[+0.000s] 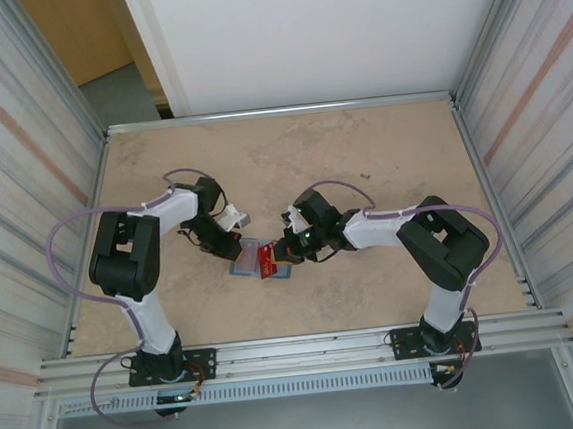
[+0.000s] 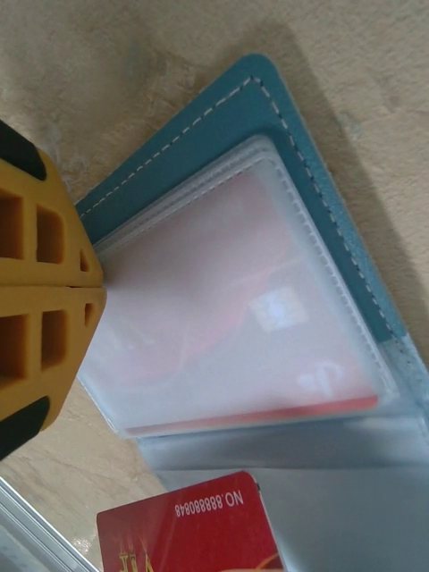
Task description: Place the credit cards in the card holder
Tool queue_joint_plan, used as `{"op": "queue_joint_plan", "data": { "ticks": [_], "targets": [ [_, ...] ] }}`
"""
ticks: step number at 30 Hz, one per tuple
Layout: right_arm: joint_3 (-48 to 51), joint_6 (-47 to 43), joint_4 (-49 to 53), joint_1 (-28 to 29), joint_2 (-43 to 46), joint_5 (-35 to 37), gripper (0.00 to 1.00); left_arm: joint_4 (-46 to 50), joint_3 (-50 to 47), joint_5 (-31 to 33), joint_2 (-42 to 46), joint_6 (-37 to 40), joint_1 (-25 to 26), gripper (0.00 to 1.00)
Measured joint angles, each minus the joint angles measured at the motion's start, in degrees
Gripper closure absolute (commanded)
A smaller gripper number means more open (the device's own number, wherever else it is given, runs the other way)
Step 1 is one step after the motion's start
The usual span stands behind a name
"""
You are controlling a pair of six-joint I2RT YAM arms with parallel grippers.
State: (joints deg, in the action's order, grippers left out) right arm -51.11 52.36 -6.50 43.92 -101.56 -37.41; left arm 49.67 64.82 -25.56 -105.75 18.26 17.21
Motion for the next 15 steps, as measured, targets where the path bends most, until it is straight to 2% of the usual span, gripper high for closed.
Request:
{"op": "queue_joint_plan", "data": {
  "ticks": [15],
  "targets": [
    [0.0,1.11,-2.19,0.0,-2.4,0.02,1.0,-0.02,0.22,0.22,-0.11,0.24,0.0,1.0]
  ]
}}
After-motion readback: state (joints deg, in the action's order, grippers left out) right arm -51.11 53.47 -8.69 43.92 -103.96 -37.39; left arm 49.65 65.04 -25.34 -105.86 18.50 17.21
